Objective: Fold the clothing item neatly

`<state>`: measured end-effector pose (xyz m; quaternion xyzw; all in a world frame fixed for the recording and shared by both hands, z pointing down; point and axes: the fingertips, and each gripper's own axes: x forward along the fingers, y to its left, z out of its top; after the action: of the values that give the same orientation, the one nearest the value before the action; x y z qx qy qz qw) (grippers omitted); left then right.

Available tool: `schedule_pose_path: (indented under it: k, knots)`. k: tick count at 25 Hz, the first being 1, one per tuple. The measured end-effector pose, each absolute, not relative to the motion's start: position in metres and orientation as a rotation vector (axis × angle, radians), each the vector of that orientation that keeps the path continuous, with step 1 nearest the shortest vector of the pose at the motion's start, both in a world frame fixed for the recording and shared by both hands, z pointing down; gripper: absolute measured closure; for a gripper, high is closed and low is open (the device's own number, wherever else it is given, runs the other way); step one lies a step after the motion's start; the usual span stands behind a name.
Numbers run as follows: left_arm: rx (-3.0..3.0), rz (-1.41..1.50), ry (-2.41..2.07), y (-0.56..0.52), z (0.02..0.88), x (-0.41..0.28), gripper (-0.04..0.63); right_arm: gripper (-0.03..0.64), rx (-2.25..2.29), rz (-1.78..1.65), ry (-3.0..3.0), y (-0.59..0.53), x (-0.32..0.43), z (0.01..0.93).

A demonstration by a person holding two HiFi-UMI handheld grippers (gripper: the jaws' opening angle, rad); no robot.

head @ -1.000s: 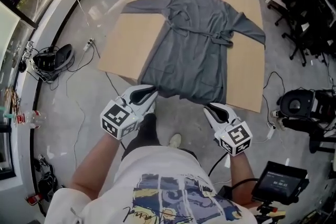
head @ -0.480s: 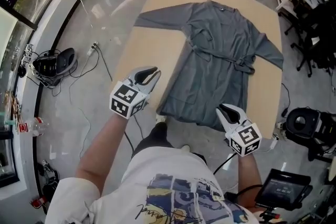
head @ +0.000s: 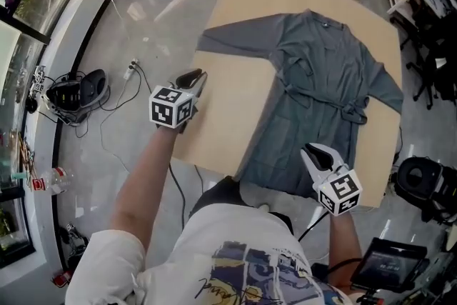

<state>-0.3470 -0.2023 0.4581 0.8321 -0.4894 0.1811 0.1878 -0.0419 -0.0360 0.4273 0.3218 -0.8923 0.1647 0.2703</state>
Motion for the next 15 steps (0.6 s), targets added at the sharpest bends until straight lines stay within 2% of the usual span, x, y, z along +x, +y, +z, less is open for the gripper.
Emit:
schedule_pose_path:
  k: [5,15]
  knots:
    - [2.277,0.542,-1.428,-0.26,0.484,-0.39,0.525,0.574,0.88,0.495,-2.356,-0.048,-0.046,0.439]
    - [2.087,0.446,-1.366,-0.332,0.554,-0.429,0.446,0.574,0.882,0.584,-2.287,-0.061,-0.056,0.456]
